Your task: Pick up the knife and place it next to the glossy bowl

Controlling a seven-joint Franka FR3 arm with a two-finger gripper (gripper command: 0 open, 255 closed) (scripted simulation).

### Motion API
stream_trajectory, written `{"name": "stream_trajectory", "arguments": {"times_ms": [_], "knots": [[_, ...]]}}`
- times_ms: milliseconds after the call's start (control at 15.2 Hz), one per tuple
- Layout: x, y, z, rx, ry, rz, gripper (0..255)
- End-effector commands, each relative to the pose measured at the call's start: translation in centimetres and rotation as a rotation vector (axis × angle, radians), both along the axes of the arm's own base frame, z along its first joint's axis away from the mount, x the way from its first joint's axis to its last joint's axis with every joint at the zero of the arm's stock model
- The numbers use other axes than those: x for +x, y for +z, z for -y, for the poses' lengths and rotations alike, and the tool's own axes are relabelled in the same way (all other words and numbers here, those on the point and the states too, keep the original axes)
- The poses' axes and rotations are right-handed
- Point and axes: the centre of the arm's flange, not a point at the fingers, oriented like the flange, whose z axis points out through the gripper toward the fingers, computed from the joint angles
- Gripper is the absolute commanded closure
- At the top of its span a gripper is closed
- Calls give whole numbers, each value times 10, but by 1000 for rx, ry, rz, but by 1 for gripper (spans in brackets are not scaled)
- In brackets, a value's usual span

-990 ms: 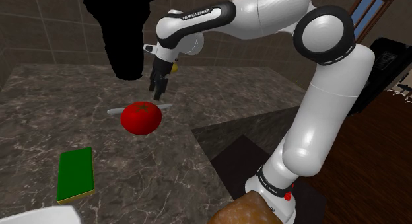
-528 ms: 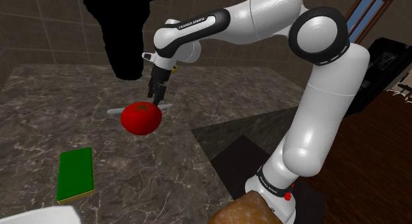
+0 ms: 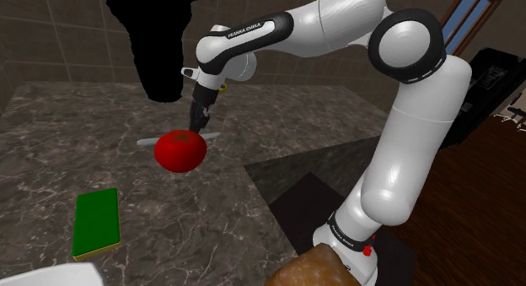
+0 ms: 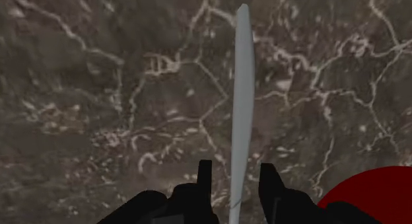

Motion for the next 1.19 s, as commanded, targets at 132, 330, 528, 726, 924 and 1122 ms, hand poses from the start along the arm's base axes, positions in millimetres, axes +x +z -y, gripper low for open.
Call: {"name": "stream_trajectory", "arguments": {"times_ms": [132, 330, 528, 726, 924, 1122], "knots": [[0, 0, 0, 0, 0, 0, 255], [0, 0, 0, 0, 0, 0, 255], [0, 0, 0, 0, 0, 0, 0], [-11, 30, -67, -229, 37, 85, 0], [-11, 20, -71, -239, 39, 89, 0], [-11, 4, -72, -239, 39, 89, 0]]}}
